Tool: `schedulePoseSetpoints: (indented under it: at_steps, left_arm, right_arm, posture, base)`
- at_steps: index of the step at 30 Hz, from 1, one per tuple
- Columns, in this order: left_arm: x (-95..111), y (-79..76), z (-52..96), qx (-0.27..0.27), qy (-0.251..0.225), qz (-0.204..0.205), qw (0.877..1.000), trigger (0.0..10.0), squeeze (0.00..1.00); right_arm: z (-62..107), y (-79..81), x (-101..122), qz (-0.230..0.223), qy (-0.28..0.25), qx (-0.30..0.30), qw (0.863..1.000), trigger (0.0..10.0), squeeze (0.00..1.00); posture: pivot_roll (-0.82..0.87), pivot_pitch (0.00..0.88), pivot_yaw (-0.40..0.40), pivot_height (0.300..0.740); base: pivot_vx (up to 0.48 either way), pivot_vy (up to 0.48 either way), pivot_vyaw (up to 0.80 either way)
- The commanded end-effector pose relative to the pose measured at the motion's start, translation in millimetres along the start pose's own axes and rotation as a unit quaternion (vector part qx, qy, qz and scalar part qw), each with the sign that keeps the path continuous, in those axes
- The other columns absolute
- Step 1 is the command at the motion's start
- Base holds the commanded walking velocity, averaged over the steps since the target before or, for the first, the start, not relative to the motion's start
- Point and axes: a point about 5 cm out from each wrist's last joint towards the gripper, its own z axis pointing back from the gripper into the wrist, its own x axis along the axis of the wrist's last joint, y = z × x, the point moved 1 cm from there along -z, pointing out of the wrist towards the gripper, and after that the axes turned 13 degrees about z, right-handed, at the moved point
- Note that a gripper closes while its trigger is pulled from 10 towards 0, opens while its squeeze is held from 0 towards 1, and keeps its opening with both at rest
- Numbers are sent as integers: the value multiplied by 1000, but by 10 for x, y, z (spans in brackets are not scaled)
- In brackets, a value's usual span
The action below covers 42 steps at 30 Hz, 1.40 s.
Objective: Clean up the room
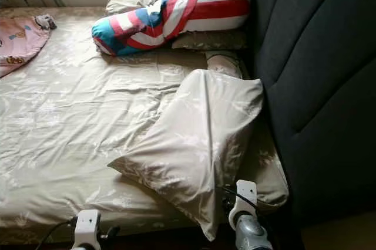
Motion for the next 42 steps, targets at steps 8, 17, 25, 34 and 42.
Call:
schedulePoseSetpoints:
  at_steps: [8,17,25,34,42]
  left_arm:
    - [397,-46,-53,-20,-98,-18,995,10000,0]
    - [1139,-351,-29,-92,-260,-37,960,10000,0]
    - [1221,-438,89,-124,-291,-59,947,10000,0]
    - [1278,-514,183,-134,-308,-55,940,10000,0]
    - [1252,-527,232,-136,-301,-55,942,10000,0]
  right_arm:
    - [23,31,22,-23,-42,10,999,10000,0]
    - [47,54,135,-36,-108,29,993,10000,0]
    - [65,25,154,-19,-127,11,992,10000,0]
    - [67,38,114,-13,-117,18,993,10000,0]
    - [83,56,138,-18,-139,31,990,10000,0]
  posture:
    - [49,201,-47,740]
    - [43,208,-50,740]
    - [33,214,-48,740]
    - [35,217,-54,720]
    - [35,208,-58,710]
  base:
    - [0,0,0]
    - [0,0,0]
    - [0,0,0]
    - [0,0,0]
    - [0,0,0]
